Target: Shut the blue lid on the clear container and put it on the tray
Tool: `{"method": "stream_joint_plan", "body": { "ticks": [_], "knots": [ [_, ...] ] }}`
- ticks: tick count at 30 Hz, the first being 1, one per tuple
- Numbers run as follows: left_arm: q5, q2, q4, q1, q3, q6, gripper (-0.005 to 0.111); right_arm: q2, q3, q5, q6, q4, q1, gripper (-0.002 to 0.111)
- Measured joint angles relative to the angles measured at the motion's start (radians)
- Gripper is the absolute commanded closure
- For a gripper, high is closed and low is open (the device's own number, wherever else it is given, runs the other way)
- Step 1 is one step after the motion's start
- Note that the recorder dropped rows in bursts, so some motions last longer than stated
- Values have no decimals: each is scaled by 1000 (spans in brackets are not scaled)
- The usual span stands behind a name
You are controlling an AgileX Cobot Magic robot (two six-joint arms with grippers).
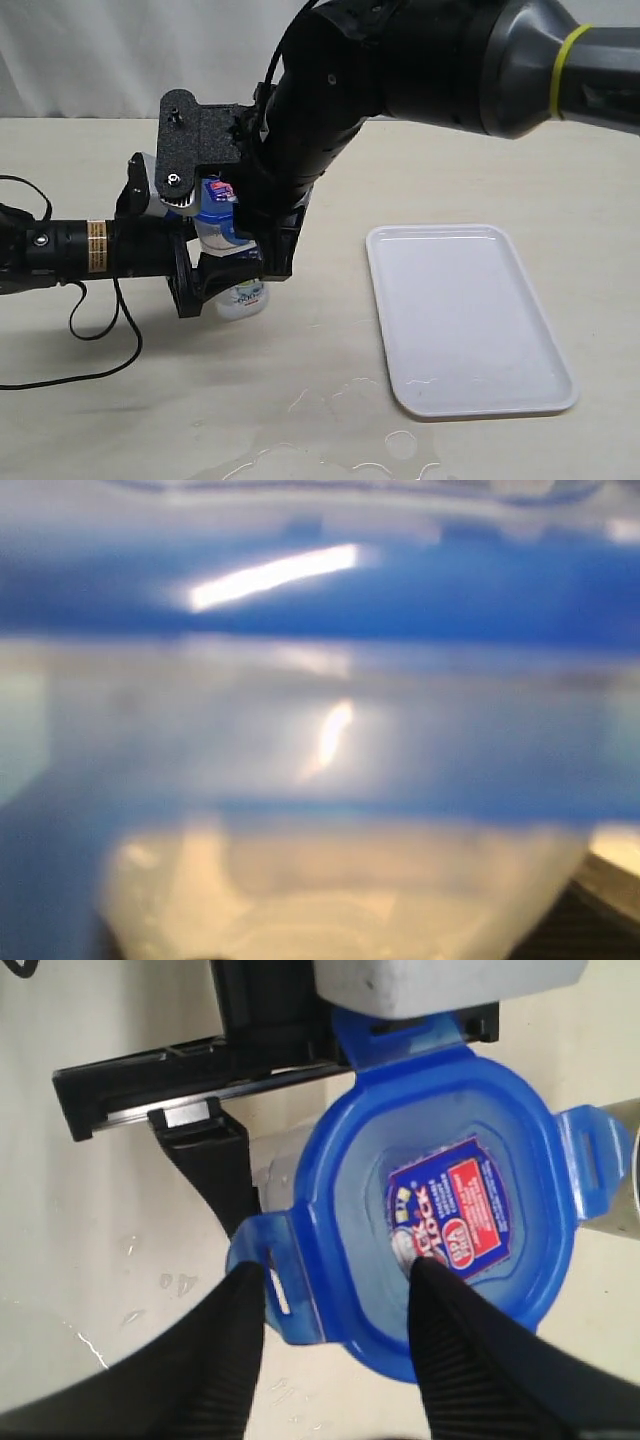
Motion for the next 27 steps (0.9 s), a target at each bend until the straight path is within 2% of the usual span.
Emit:
{"method": "stream_joint_plan", "body": {
  "ticks": [10,16,27],
  "knots": [
    [6,0,-13,5,0,-7,107,-6,57,-101,-8,-19,-2,65],
    [13,0,-24,6,0,-7,107,-10,89,-163,-13,-31,-2,73],
    [16,0,-31,12,-2,-14,107,-5,100,-197,-7,-100,17,73]
  ]
}}
